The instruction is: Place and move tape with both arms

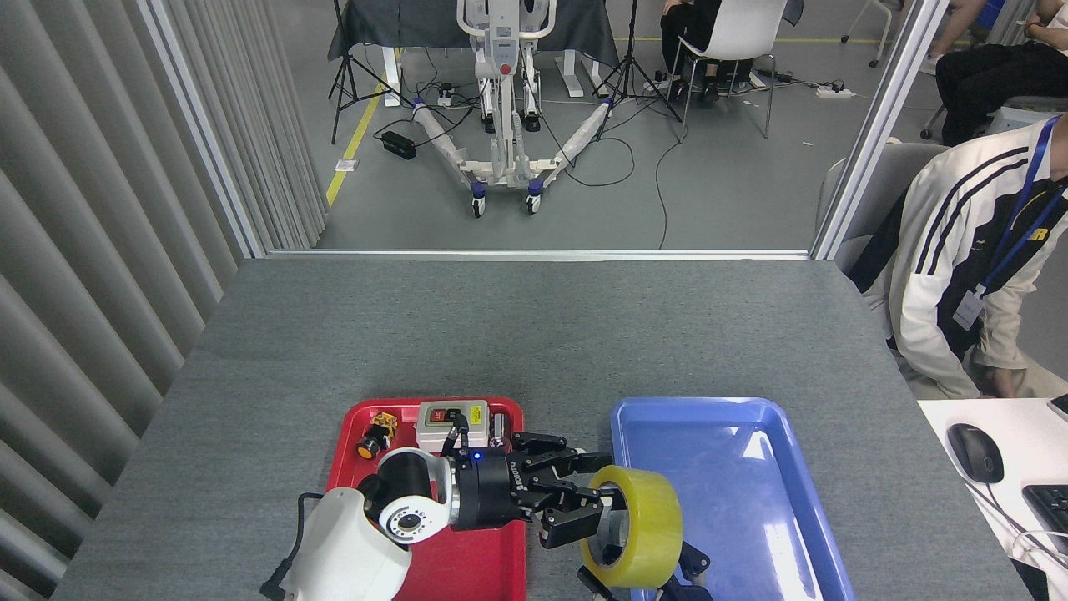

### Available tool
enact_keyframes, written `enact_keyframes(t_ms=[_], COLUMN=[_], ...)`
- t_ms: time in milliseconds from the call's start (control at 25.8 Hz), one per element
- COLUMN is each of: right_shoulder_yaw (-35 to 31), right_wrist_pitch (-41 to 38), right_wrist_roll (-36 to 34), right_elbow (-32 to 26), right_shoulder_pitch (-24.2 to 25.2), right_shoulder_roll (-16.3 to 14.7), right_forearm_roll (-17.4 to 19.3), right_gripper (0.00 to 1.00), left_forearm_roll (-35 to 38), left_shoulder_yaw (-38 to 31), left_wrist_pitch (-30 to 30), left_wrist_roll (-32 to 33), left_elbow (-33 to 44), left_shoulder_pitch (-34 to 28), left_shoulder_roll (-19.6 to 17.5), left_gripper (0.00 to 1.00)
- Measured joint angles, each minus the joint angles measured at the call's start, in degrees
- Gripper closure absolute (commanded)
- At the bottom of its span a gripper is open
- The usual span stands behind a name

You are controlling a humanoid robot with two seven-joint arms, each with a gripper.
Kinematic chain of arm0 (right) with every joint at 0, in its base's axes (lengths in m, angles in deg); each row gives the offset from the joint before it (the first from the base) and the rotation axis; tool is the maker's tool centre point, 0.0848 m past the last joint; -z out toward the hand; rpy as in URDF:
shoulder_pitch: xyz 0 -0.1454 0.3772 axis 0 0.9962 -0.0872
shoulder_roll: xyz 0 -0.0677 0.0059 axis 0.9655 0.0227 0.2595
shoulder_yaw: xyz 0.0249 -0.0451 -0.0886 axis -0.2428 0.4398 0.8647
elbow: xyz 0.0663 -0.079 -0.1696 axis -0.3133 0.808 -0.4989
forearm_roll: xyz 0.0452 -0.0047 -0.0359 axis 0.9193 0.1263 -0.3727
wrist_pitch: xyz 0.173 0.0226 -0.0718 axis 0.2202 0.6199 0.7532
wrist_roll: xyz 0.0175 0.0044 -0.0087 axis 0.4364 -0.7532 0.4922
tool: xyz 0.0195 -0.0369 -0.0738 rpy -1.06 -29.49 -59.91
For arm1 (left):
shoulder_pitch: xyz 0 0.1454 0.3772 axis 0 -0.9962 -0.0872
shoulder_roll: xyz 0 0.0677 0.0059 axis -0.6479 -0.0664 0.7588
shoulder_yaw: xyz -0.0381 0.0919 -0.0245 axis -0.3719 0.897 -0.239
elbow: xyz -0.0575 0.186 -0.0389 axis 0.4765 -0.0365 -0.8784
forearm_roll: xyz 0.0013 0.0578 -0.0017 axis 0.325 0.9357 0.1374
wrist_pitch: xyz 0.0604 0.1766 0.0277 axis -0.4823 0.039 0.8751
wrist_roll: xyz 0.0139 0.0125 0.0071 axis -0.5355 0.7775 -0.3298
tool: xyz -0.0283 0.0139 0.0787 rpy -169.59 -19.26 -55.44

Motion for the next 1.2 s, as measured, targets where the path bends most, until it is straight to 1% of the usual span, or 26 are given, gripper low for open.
enact_keyframes(t_ms=[77,155,232,310,426,542,620,736,813,852,930,968,1007,1046,1123,1201], right_shoulder_yaw=[-0.3,-0.82,-1.54,-2.71,-4.82,-7.47,-9.25,-11.08,-11.65,-11.68,-11.69,-11.65,-11.6,-11.59,-11.57,-11.57], right_wrist_pitch=[0.06,0.47,2.01,4.34,8.87,12.5,13.88,16.79,20.06,21.72,24.68,25.7,26.45,27.38,28.93,29.84], right_wrist_roll=[-0.21,-0.48,0.61,0.97,0.66,0.45,3.09,13.24,24.2,31.18,43.57,49.75,54.43,57.72,61.76,63.65], right_elbow=[-0.06,-0.04,0.05,-0.04,0.01,0.0,-0.02,0.01,-0.05,-0.18,-0.49,-0.68,-0.88,-1.1,-1.38,-1.77], right_shoulder_pitch=[-0.02,0.0,0.24,0.09,-0.04,-0.37,-0.71,-0.95,-1.38,-1.86,-3.18,-3.86,-4.54,-5.4,-6.83,-7.85], right_shoulder_roll=[-0.09,-0.22,-0.42,-0.59,-1.23,-1.81,-2.26,-2.81,-2.84,-2.81,-2.75,-2.75,-2.75,-2.83,-3.05,-3.21], right_forearm_roll=[-0.05,-0.07,-0.08,0.13,0.63,1.64,2.42,3.57,4.1,4.31,4.73,5.14,5.68,6.28,7.36,8.03], right_gripper=[1.0,1.0,1.0,1.0,1.0,1.0,1.0,1.0,1.0,1.0,1.0,0.86,0.46,0.0,0.0,0.0], left_forearm_roll=[-1.02,-1.44,-1.51,-0.73,1.94,6.92,11.67,19.79,23.46,24.88,27.59,29.51,31.87,34.06,37.38,39.02], left_shoulder_yaw=[-0.98,-1.82,-3.7,-6.05,-10.05,-15.29,-19.59,-25.11,-28.11,-29.23,-30.47,-30.78,-31.06,-31.19,-31.37,-31.42], left_wrist_pitch=[1.1,3.7,7.82,11.4,14.78,15.98,16.14,16.76,17.84,18.56,19.65,20.11,21.02,21.76,24.81,27.4], left_wrist_roll=[0.37,1.1,-0.82,-3.16,-10.63,-19.64,-25.23,-33.73,-39.34,-42.09,-45.64,-46.68,-47.57,-48.1,-49.1,-49.84], left_elbow=[-0.05,-0.06,0.15,0.18,0.92,5.01,8.78,13.35,15.64,16.62,18.04,18.43,18.76,18.98,19.24,19.56], left_shoulder_pitch=[-0.01,-0.15,-0.28,-1.6,-5.27,-10.59,-14.15,-19.6,-23.4,-25.23,-28.18,-29.17,-30.28,-31.22,-32.48,-33.42], left_shoulder_roll=[-0.17,-0.55,-1.54,-3.3,-5.21,-6.15,-6.45,-6.66,-7.1,-7.69,-8.97,-9.48,-9.78,-9.8,-9.31,-8.75], left_gripper=[0.0,0.0,0.0,0.0,0.0,0.0,0.0,0.0,0.0,0.0,0.0,0.0,0.0,0.0,0.0,0.0])
